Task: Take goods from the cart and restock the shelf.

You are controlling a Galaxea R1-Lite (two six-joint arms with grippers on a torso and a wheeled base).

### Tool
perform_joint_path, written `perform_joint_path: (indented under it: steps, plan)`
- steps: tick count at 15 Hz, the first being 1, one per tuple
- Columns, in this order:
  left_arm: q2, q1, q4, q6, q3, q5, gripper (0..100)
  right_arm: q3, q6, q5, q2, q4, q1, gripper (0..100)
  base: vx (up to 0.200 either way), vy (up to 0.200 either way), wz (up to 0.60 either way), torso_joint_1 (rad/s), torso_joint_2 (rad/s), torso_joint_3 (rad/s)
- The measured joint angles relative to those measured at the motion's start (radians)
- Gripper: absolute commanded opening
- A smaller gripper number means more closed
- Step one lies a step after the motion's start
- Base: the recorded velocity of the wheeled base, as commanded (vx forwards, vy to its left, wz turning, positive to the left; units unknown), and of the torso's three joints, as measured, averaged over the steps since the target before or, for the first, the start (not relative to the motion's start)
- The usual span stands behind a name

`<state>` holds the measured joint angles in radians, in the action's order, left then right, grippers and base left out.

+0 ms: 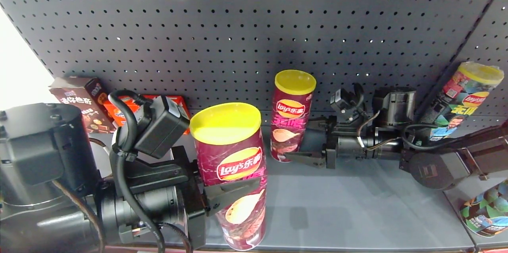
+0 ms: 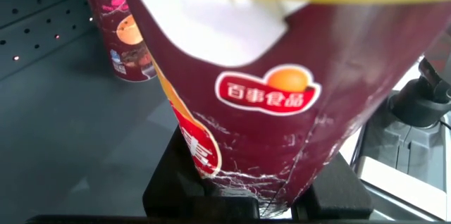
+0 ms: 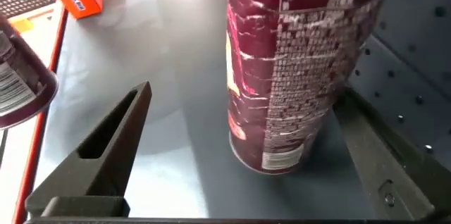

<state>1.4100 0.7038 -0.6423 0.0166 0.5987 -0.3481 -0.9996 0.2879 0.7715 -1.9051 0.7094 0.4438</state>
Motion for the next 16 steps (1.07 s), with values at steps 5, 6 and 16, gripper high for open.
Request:
perform_joint_path:
  steps: [5,6,16]
  plan:
    - [0.000,0.000,0.000,0.000,-0.002,0.000,0,-0.080,-0.004,-0.039,-0.050,0.001,0.000,100,0.000,0.000,0.00,0.000,0.00,0.000]
    - [0.000,0.000,-0.001,0.000,0.000,0.000,0,-0.101,-0.006,-0.051,-0.066,0.001,0.003,100,0.000,0.000,0.00,0.000,0.00,0.000]
    - [0.000,0.000,0.000,0.000,-0.014,0.000,0,-0.206,-0.097,-0.126,-0.177,0.094,0.075,0,0.000,0.000,0.00,0.000,0.00,0.000]
